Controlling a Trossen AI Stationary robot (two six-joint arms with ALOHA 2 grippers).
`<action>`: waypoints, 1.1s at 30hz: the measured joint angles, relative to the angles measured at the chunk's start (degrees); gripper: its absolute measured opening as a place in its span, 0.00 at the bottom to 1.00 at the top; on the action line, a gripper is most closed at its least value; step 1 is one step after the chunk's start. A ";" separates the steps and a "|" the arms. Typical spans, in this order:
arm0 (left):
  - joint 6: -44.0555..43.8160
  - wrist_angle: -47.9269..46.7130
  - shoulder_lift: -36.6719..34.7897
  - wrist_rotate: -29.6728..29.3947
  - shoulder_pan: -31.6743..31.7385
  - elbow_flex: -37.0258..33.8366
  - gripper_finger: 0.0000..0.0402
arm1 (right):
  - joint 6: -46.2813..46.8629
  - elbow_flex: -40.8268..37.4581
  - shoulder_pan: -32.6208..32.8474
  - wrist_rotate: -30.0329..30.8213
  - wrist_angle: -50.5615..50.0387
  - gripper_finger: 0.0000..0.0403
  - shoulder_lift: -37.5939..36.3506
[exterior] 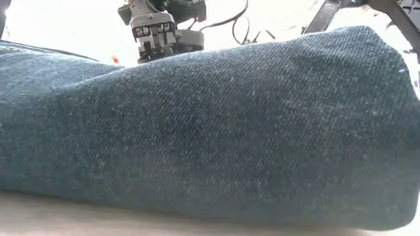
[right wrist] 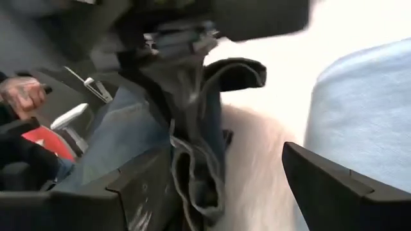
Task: Fold Laundry from Bin
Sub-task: Stack the black pants on top of the blue pants
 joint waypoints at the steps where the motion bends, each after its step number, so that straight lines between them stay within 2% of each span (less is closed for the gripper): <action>1: 0.38 0.04 0.00 -0.28 -0.08 0.00 0.01 | -0.28 -0.28 -0.06 -0.03 -0.14 0.81 0.00; 10: 2.03 0.46 0.00 -2.47 -0.13 0.00 0.01 | -3.38 -0.60 6.55 2.37 -0.08 0.81 0.50; 15: 3.00 0.59 -0.30 -3.88 -0.13 0.00 0.01 | -3.88 -0.60 9.88 10.79 -1.01 0.81 0.50; 19: 4.54 3.00 -1.54 -6.79 0.06 0.00 0.01 | -2.67 -0.60 10.40 13.69 -1.00 0.81 0.50; 26: 5.38 2.58 -5.27 -12.29 0.17 -0.02 0.01 | 2.13 -0.46 9.36 14.00 -1.39 0.80 0.48; 29: 5.40 2.64 -5.57 -13.20 0.20 -0.02 0.01 | 4.72 -0.45 9.15 13.98 -1.40 0.76 0.46; 33: 5.19 2.97 -5.57 -13.66 0.20 -0.02 0.01 | 7.45 -0.45 9.11 13.88 -1.50 0.62 0.44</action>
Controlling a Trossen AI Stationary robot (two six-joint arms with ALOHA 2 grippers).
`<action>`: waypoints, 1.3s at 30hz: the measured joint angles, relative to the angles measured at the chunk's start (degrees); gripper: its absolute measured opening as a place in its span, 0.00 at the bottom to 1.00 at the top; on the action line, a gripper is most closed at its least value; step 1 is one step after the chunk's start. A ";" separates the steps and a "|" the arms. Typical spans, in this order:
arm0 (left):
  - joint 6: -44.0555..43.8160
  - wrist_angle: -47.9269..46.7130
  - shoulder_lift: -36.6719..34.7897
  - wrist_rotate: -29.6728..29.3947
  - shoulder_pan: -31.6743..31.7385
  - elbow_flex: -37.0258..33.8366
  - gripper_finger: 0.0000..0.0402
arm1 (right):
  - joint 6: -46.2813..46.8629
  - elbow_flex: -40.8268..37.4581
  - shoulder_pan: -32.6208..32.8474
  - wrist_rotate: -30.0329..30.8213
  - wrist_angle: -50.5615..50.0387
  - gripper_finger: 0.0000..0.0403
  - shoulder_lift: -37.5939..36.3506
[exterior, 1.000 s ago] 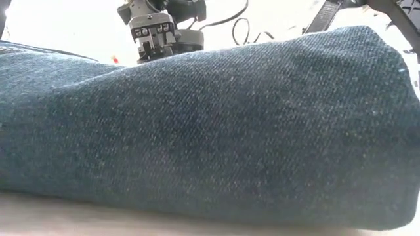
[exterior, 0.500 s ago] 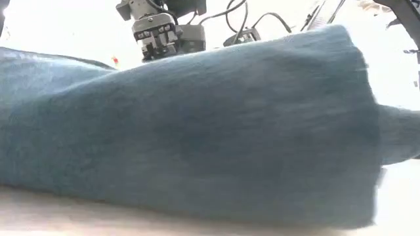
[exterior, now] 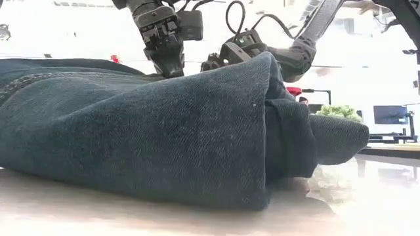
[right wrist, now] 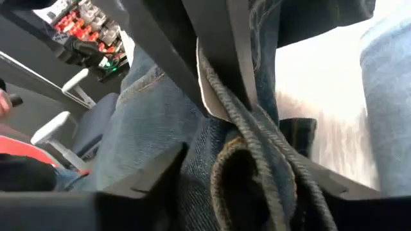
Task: Fold Laundry from Bin
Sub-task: Stack the black pants on top of the blue pants
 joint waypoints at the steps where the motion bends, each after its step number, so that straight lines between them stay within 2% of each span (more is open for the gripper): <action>1: -0.16 0.25 0.00 -0.64 -0.01 0.00 0.01 | 0.96 0.00 0.00 -0.18 -0.02 0.58 0.00; 6: -1.76 0.72 0.00 -3.04 -0.02 0.00 0.05 | 6.47 0.00 -0.43 -2.46 -0.04 0.24 0.00; 7: -1.62 0.40 0.00 -3.33 -0.02 0.00 0.07 | 7.47 0.00 -0.74 -3.52 0.14 0.19 0.00; 11: -0.25 -1.57 -0.13 -4.83 -0.87 0.13 0.17 | 10.75 -0.05 -2.17 -6.46 -0.59 0.19 -1.01; 16: -3.09 -4.81 -3.34 -4.92 -2.13 0.13 0.33 | 13.01 -0.20 -3.96 -7.70 -4.70 0.19 -5.50; 20: -6.40 -8.64 -10.47 -8.07 -2.66 0.11 0.40 | 10.91 -0.20 -5.26 -7.55 -12.33 0.19 -11.45; 25: -7.92 -9.33 -22.00 -15.77 -4.51 -0.56 0.42 | 11.93 1.43 -7.19 -7.66 -20.99 0.19 -18.85; 28: -7.90 -8.89 -27.54 -20.87 -6.16 -1.70 0.42 | 11.44 6.16 -8.59 -7.67 -27.85 0.19 -22.18; 32: -8.82 -6.96 -33.79 -25.16 -7.38 -5.50 0.42 | 5.56 17.20 -10.94 -7.51 -41.65 0.19 -23.65; 36: -14.13 -6.44 -37.98 -25.31 -7.51 -10.80 0.42 | 0.86 27.46 -12.20 -7.35 -55.64 0.19 -21.70; 39: -18.62 -4.18 -40.12 -22.19 -7.80 -15.04 0.42 | -0.36 30.90 -11.95 -7.37 -62.17 0.19 -19.71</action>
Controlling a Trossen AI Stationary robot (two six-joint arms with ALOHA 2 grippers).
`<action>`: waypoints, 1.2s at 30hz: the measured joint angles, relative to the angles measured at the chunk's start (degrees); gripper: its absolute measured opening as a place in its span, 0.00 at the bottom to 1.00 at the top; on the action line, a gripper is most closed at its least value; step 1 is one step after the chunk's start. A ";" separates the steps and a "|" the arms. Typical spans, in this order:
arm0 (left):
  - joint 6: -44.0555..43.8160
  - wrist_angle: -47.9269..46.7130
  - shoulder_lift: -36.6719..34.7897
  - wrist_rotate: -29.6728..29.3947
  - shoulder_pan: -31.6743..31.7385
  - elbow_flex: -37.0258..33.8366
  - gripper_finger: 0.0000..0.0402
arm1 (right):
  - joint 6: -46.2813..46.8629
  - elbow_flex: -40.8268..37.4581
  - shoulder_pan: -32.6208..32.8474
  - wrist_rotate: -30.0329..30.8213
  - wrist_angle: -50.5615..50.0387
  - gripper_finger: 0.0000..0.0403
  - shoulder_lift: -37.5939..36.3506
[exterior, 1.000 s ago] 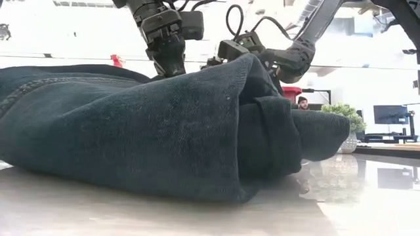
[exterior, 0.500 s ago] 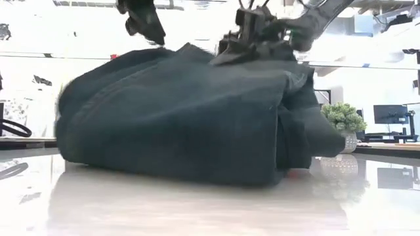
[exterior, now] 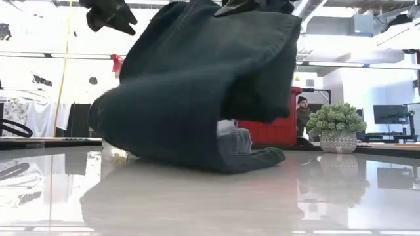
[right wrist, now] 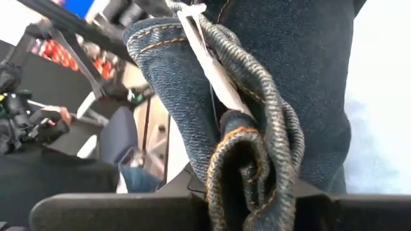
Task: Fold Laundry from Bin
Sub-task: Stack the black pants on top of the blue pants
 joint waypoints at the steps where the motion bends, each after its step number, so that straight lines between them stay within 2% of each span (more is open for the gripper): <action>1: -1.32 1.64 -0.63 1.95 -0.41 -1.59 0.42 | 0.01 0.36 0.07 0.10 -1.21 0.19 0.36; 5: -6.91 9.45 -2.83 12.02 -2.95 -8.44 0.42 | -0.04 0.53 -1.01 -0.11 -3.47 0.19 0.84; 9: -17.36 16.70 -3.30 23.34 -7.43 -16.85 0.42 | -1.35 -1.01 -1.19 0.23 -3.93 0.19 0.92; 11: -23.45 24.18 -3.24 27.98 -10.46 -21.31 0.42 | -2.12 -2.19 -0.87 0.42 -4.06 0.19 1.00; 13: -28.84 34.70 -2.78 29.16 -13.98 -25.73 0.42 | -2.76 -3.02 -0.47 1.52 -3.92 0.19 1.03; 18: -38.74 62.70 1.50 18.13 -23.60 -35.44 0.42 | -0.97 -5.28 0.14 3.82 0.32 0.19 1.00; 20: -41.40 67.58 3.80 14.54 -26.34 -37.23 0.42 | 1.07 -6.13 0.16 3.19 2.10 0.19 1.03; 25: -46.90 71.90 7.66 5.23 -29.34 -37.42 0.42 | 2.85 -6.22 -0.07 -1.18 4.24 0.19 0.75; 32: -44.04 84.52 8.99 -3.07 -28.26 -37.38 0.42 | 3.27 -3.61 -2.49 -7.26 3.47 0.19 -1.64; 36: -33.18 97.37 8.93 -7.25 -28.17 -37.35 0.42 | 3.21 0.97 -4.02 -7.76 0.43 0.19 -3.86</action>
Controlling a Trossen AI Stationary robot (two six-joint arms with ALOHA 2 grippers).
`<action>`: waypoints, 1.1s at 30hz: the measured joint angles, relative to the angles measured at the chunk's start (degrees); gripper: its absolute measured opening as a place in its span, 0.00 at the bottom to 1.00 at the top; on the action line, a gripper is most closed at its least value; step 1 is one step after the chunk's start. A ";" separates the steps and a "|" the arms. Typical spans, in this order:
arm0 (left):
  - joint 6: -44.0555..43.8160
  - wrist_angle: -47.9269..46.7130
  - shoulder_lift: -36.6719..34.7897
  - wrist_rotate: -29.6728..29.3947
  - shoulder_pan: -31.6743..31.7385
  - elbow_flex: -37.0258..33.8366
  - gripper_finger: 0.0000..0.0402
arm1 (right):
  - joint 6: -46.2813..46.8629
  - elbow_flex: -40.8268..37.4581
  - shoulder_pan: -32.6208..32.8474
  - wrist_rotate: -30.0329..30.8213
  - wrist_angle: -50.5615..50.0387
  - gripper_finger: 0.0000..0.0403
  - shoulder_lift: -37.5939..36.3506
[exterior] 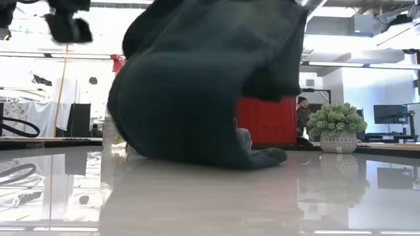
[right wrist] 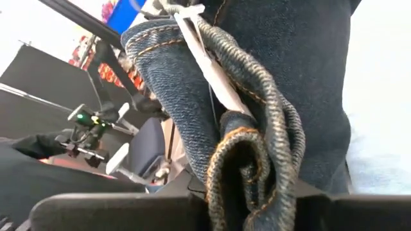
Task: Fold Laundry from Bin
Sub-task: Stack the black pants on top of the blue pants
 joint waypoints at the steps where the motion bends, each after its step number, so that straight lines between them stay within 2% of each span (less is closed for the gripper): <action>1: 3.17 2.66 0.01 -0.43 0.00 0.00 0.42 | -0.31 1.66 -0.65 -0.03 -1.70 0.19 -0.47; 4: 10.11 8.10 0.00 -0.82 0.35 0.02 0.42 | -2.87 7.61 -3.00 0.00 -8.15 0.19 -1.42; 8: 11.32 8.40 0.04 -0.44 2.96 0.02 0.42 | -6.89 17.15 -6.64 2.52 -15.53 0.19 -1.78; 10: 11.28 8.49 0.04 1.60 5.45 0.02 0.42 | -9.43 21.17 -8.56 5.09 -17.85 0.19 -1.86; 13: 9.82 9.84 0.07 7.41 10.64 0.02 0.42 | -11.62 25.09 -11.60 8.14 -19.37 0.19 -1.87; 18: 7.33 10.53 0.09 22.81 19.47 4.61 0.42 | -13.00 28.83 -17.58 11.04 -19.11 0.19 -1.69; 20: 6.55 7.56 0.76 28.78 22.18 8.36 0.42 | -13.31 29.41 -19.66 11.45 -19.05 0.19 -1.71; 23: 6.80 -3.70 2.19 34.51 25.60 14.31 0.42 | -13.28 30.17 -22.06 11.60 -19.48 0.19 -1.60; 25: 9.02 -10.61 3.59 35.54 27.98 18.36 0.42 | -12.89 31.46 -23.13 11.51 -20.48 0.19 -1.54; 29: 14.20 -17.30 6.43 37.46 33.01 24.99 0.42 | -9.96 34.90 -23.66 8.75 -25.52 0.19 -1.68; 33: 18.81 -22.58 9.52 39.23 36.49 28.55 0.42 | -8.41 37.02 -20.44 7.89 -30.38 0.19 -1.69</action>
